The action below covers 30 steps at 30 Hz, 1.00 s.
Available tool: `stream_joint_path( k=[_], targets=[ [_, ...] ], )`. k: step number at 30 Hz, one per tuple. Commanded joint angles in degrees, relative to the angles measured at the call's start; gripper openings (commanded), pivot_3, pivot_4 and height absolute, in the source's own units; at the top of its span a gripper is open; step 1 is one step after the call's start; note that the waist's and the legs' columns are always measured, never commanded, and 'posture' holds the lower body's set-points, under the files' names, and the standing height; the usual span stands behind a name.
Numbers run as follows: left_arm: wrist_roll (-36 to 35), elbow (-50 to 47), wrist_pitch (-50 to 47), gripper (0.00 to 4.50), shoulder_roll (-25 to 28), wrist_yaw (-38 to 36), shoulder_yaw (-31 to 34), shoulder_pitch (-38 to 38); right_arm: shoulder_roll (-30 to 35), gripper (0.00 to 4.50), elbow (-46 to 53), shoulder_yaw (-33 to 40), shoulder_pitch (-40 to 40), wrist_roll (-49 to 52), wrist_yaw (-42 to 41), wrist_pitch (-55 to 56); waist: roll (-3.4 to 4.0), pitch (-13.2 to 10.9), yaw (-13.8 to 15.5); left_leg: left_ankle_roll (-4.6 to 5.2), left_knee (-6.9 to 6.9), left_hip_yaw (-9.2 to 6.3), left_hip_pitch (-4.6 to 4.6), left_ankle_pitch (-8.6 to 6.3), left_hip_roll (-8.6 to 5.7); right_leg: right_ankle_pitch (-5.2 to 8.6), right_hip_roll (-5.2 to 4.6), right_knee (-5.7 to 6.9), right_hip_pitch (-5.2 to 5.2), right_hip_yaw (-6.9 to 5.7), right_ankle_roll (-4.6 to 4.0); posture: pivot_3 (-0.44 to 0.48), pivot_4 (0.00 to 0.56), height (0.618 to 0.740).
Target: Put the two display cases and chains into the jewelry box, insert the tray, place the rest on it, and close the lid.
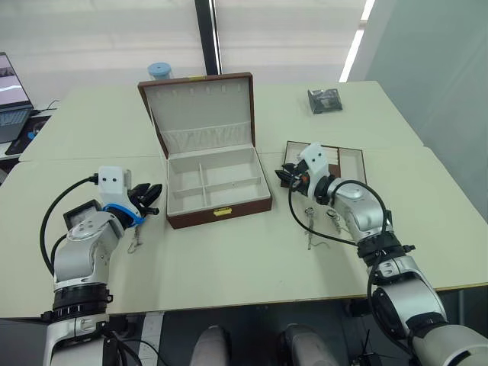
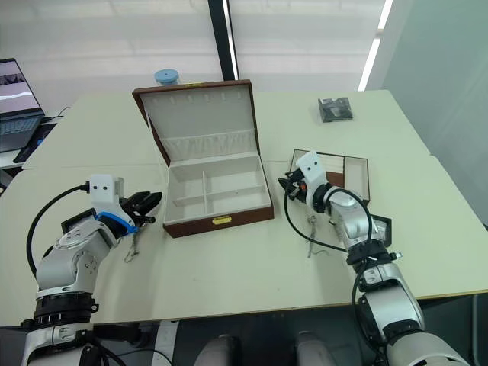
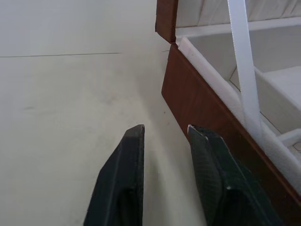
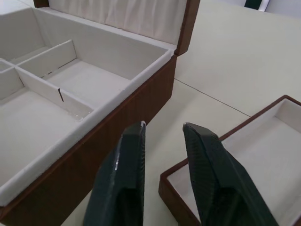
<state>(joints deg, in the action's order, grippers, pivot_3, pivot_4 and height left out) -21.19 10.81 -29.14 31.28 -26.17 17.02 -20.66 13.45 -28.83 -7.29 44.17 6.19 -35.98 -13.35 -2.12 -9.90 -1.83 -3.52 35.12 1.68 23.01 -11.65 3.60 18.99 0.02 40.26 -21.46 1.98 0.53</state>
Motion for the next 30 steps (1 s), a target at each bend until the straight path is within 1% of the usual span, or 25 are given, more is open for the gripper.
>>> stream_joint_path(
  k=[1, 2, 10, 18, 25, 30],
  targets=[
    [0.0, -1.57, -0.15, 0.29, -0.13, -2.72, -2.26, -0.35, -0.71, 0.3, 0.11, -1.14, 1.91, -0.87, -1.48, 0.81, 0.0, 0.0, 0.0, 0.0, 0.0, 0.0, 0.01, 0.0, 0.0, 0.0, 0.0, 0.0, 0.0, -0.01, 0.0, 0.0, 0.15, 0.74],
    [-0.09, -1.79, -0.38, 0.0, -0.13, -3.26, -2.78, -0.27, -0.87, 0.03, 0.2, -1.49, 1.87, -0.94, -2.07, 0.63, 0.0, 0.0, 0.01, 0.0, 0.0, 0.0, 0.01, 0.0, 0.0, 0.0, 0.0, 0.0, 0.0, -0.01, 0.0, 0.0, 0.15, 0.74],
    [-1.2, -5.32, -3.42, 0.0, -0.31, -7.95, -5.67, 1.01, -0.27, 0.03, 6.37, -4.21, -1.97, 0.04, -8.63, -2.17, 0.0, 0.0, 0.06, 0.0, 0.0, -0.01, 0.01, -0.01, -0.02, 0.0, -0.03, -0.03, 0.01, 0.01, 0.0, 0.0, 0.15, 0.74],
    [-0.36, -5.49, -4.18, 0.0, -0.36, -10.21, -6.96, 1.07, 2.32, 0.03, 19.12, -6.21, -8.93, 3.39, -16.02, -9.24, -0.02, 0.01, 0.09, -0.01, -0.01, -0.05, -0.01, -0.02, -0.02, 0.0, -0.02, -0.05, 0.04, 0.0, 0.0, 0.0, 0.15, 0.74],
    [1.42, -3.57, -3.05, 0.0, -0.42, -10.78, -6.81, 0.3, 3.68, 0.03, 27.29, -7.43, -13.14, 6.01, -18.4, -14.77, -0.02, 0.03, 0.09, -0.01, -0.01, -0.05, -0.04, -0.03, -0.02, 0.0, -0.01, -0.06, 0.06, 0.01, 0.01, 0.0, 0.15, 0.74],
    [1.23, -2.51, -2.77, 0.0, -0.03, -13.8, -7.02, -0.49, 3.2, 0.03, 28.94, -7.88, -14.04, 5.8, -18.1, -16.08, -0.03, 0.06, 0.08, -0.01, -0.01, -0.03, -0.07, -0.03, -0.01, 0.0, 0.04, -0.05, 0.08, 0.0, 0.01, 0.0, 0.15, 0.74]
  ],
)
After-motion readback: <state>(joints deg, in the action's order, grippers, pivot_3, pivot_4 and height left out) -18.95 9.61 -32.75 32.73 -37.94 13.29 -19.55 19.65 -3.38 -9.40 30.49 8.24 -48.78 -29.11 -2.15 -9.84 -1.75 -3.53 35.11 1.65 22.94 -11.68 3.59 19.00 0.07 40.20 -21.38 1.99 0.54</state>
